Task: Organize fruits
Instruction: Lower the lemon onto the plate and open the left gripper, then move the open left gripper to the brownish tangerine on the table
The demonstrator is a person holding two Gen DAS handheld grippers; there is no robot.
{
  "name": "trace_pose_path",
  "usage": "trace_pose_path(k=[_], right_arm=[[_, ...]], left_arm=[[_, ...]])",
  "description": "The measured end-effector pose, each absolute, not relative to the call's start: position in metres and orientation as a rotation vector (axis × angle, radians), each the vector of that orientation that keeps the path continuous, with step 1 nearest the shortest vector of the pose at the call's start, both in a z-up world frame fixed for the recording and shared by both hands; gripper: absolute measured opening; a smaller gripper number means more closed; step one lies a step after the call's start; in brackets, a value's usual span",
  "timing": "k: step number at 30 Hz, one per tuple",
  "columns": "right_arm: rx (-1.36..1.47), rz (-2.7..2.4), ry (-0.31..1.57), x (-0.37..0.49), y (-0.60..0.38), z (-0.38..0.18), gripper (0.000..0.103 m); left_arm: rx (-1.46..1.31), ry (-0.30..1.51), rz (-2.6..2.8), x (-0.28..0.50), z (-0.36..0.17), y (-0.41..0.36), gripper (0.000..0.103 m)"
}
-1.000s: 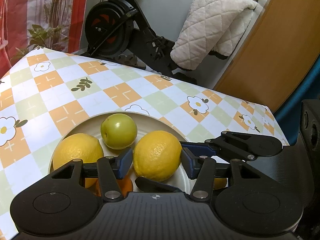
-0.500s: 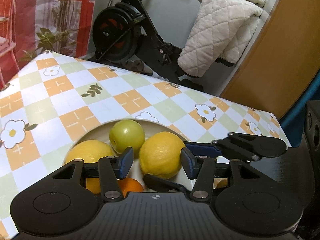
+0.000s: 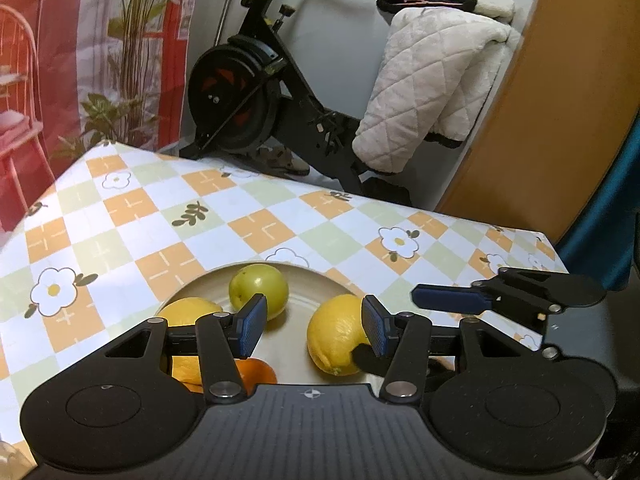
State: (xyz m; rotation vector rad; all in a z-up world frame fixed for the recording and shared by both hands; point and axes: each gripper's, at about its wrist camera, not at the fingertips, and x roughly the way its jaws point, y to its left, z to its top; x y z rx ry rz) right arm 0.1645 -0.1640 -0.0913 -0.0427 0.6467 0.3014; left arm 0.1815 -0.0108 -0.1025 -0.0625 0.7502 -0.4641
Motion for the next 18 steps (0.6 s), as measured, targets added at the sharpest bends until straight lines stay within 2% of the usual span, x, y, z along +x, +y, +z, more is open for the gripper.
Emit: trace_pose_path(k=[18], right_arm=[[0.077, 0.172, 0.564, 0.077, -0.241, -0.098, 0.056]], left_arm=[[-0.061, 0.756, -0.532, 0.134, -0.108, -0.04, 0.054]])
